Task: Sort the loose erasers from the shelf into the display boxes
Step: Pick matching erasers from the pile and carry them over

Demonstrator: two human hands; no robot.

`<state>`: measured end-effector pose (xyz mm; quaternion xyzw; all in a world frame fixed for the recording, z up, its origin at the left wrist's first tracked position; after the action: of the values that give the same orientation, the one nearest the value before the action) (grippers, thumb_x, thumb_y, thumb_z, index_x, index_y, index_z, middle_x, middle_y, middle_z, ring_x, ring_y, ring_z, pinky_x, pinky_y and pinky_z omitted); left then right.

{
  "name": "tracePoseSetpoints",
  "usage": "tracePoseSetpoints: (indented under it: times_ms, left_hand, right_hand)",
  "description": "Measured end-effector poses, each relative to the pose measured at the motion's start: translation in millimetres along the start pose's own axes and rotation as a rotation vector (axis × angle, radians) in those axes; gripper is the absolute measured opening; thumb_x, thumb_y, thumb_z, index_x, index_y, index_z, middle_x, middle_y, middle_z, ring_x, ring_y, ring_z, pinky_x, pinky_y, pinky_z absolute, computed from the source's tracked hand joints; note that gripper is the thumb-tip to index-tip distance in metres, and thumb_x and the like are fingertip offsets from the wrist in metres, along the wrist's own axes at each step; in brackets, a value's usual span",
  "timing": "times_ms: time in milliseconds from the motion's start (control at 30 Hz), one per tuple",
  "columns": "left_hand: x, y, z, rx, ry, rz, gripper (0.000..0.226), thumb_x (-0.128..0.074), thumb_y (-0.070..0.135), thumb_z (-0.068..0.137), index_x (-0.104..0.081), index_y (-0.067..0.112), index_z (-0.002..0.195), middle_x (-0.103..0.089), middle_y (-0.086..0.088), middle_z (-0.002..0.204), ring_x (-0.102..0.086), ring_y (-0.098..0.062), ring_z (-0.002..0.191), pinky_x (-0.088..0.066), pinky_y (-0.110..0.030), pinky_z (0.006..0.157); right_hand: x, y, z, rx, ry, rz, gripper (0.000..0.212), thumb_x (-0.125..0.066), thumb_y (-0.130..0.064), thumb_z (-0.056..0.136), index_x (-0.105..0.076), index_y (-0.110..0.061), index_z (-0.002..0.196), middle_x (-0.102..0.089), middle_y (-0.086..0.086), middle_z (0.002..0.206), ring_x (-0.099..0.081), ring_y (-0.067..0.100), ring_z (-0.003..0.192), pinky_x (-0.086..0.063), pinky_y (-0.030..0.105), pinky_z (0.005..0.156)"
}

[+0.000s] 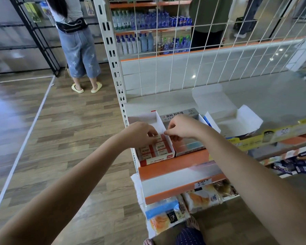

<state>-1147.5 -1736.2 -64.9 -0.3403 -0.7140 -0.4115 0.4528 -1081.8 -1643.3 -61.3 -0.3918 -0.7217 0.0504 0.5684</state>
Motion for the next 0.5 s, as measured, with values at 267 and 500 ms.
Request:
tracePoseSetpoints:
  times_ms: [267, 500]
  left_hand:
    - [3.1, 0.0, 7.8, 0.030, 0.033, 0.001, 0.028, -0.053, 0.026, 0.090, -0.066, 0.026, 0.114, -0.066, 0.008, 0.114, -0.059, -0.011, 0.102, -0.038, -0.018, 0.073]
    - [32.5, 7.5, 15.9, 0.032, 0.131, 0.127, 0.022, -0.053, 0.033, 0.092, -0.065, 0.026, 0.109, -0.065, 0.006, 0.110, -0.059, -0.013, 0.098, -0.050, -0.029, 0.080]
  right_hand:
    - [-2.0, 2.9, 1.8, -0.002, 0.007, -0.021, 0.028, -0.056, -0.026, 0.091, -0.070, -0.002, 0.087, -0.072, 0.012, 0.082, -0.070, 0.026, 0.078, -0.055, 0.039, 0.083]
    - [22.8, 11.5, -6.2, 0.031, 0.082, -0.067, 0.021, -0.054, -0.032, 0.093, -0.063, -0.016, 0.083, -0.059, -0.002, 0.077, -0.052, 0.015, 0.066, -0.037, 0.026, 0.055]
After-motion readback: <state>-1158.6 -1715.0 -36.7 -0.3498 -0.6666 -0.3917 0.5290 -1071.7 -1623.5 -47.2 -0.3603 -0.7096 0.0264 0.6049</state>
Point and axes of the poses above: each hand's wrist, its own z-axis towards the middle knuckle, its own x-axis out of the back of the hand, y = z × x, the point moved 8 cm from there along z, towards the middle knuckle
